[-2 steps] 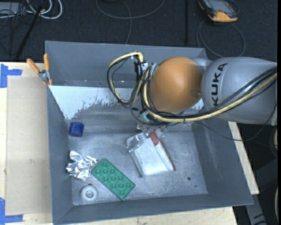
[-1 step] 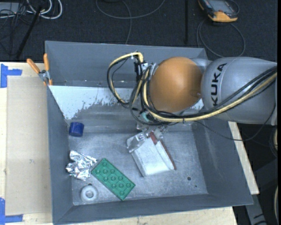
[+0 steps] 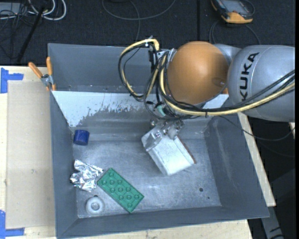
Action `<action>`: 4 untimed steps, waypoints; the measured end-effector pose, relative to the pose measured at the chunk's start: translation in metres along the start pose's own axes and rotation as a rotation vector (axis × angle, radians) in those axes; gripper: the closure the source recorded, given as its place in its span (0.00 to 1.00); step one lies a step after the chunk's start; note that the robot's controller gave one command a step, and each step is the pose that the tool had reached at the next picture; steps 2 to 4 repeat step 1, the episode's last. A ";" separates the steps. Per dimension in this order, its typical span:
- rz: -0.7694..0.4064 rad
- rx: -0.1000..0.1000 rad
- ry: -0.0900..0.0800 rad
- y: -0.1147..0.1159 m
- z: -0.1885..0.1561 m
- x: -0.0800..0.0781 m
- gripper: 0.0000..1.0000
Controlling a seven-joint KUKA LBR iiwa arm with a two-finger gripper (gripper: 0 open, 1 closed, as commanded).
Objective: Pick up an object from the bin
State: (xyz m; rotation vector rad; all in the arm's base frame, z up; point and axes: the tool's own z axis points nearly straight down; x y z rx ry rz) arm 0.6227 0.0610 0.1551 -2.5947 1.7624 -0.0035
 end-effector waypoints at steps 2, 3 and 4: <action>0.006 -0.004 -0.001 0.000 -0.021 -0.002 1.00; 0.006 -0.004 -0.001 0.000 -0.021 -0.002 1.00; 0.006 -0.004 -0.001 0.000 -0.021 -0.002 1.00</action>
Offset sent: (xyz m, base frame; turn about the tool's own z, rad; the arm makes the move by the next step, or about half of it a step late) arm -0.0001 -0.0001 0.0212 0.0000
